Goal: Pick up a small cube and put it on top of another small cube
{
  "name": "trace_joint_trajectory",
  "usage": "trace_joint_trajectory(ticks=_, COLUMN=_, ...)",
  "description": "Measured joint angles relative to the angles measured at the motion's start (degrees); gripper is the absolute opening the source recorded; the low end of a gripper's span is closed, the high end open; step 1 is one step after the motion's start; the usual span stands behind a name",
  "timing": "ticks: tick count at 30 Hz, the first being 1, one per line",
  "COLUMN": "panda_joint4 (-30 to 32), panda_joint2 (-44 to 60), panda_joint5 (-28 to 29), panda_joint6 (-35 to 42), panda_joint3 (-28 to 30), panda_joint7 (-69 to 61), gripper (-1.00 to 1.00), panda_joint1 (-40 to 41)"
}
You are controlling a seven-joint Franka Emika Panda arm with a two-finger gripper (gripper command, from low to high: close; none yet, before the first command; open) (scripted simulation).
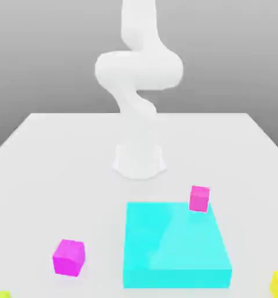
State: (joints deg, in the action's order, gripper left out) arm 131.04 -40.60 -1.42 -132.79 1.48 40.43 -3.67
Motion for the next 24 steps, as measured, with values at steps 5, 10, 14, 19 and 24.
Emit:
trace_joint_trajectory(ticks=5, panda_joint4=-1.5, panda_joint2=10.8, panda_joint5=-3.3, panda_joint6=-2.0, panda_joint3=2.5, panda_joint7=-11.3, gripper=0.0, panda_joint1=-6.9)
trace_joint_trajectory(ticks=10, panda_joint4=-3.0, panda_joint2=21.3, panda_joint5=-6.7, panda_joint6=-4.0, panda_joint3=3.6, panda_joint7=-22.5, gripper=0.0, panda_joint1=-12.3)
trace_joint_trajectory(ticks=14, panda_joint4=-4.2, panda_joint2=29.6, panda_joint5=-8.9, panda_joint6=-5.5, panda_joint3=3.2, panda_joint7=-31.1, gripper=0.0, panda_joint1=-15.5)
trace_joint_trajectory(ticks=19, panda_joint4=-5.6, panda_joint2=39.8, panda_joint5=-9.9, panda_joint6=-7.7, panda_joint3=1.4, panda_joint7=-40.5, gripper=0.0, panda_joint1=-19.2)
trace_joint_trajectory(ticks=24, panda_joint4=-6.9, panda_joint2=49.8, panda_joint5=-8.2, panda_joint6=-10.2, panda_joint3=-0.2, panda_joint7=-48.1, gripper=0.0, panda_joint1=-21.6)
